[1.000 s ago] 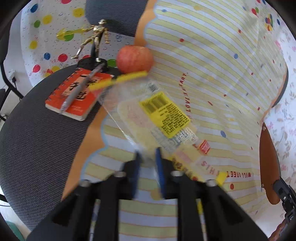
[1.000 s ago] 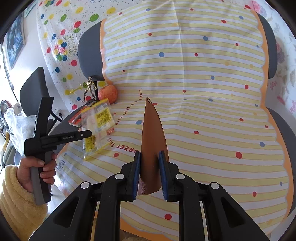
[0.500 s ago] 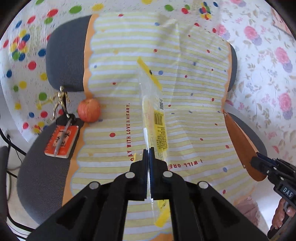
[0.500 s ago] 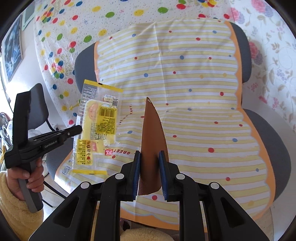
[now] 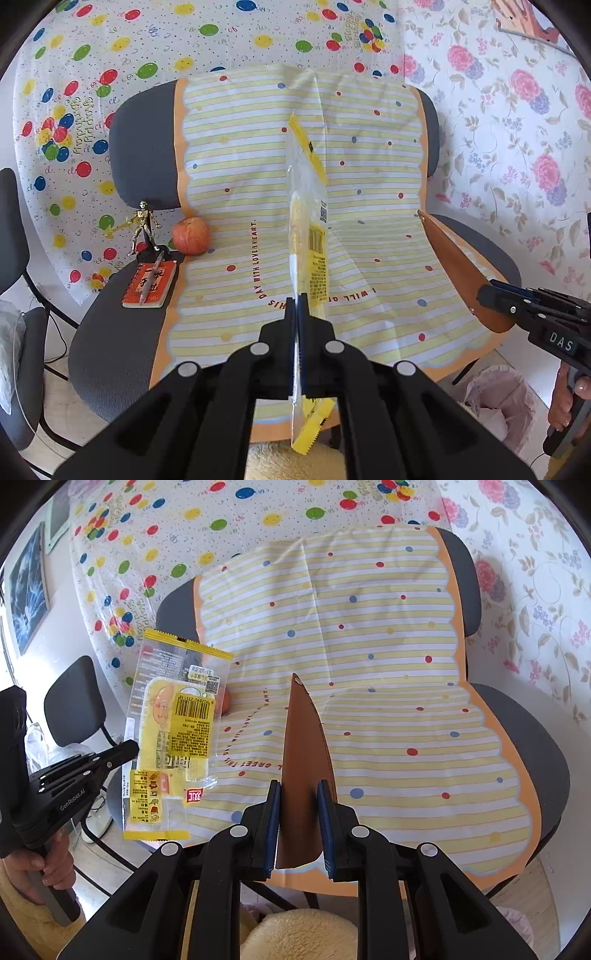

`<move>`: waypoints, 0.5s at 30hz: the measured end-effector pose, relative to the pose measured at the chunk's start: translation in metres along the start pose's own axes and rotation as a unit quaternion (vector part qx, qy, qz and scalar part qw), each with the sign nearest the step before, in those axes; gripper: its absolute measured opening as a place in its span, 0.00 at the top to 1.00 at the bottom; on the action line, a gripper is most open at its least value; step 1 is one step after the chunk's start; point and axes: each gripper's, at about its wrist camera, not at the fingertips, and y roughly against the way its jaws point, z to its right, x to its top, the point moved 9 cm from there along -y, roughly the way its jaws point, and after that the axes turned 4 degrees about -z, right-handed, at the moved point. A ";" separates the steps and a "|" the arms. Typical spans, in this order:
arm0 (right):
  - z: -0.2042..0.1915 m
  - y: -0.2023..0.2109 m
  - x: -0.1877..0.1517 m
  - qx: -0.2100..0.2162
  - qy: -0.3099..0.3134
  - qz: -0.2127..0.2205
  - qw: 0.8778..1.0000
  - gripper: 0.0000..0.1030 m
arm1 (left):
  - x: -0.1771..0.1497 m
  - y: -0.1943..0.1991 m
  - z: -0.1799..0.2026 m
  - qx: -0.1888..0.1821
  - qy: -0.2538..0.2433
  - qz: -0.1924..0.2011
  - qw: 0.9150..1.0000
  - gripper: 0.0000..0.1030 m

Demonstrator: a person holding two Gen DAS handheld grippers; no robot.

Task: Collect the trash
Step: 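Carry the snack bag and leather piece to the pink bin and release both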

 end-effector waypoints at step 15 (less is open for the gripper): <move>0.047 0.083 -0.061 -0.037 -0.082 0.018 0.996 0.80 | -0.014 0.026 0.086 -0.148 -0.043 -0.002 0.988 1.00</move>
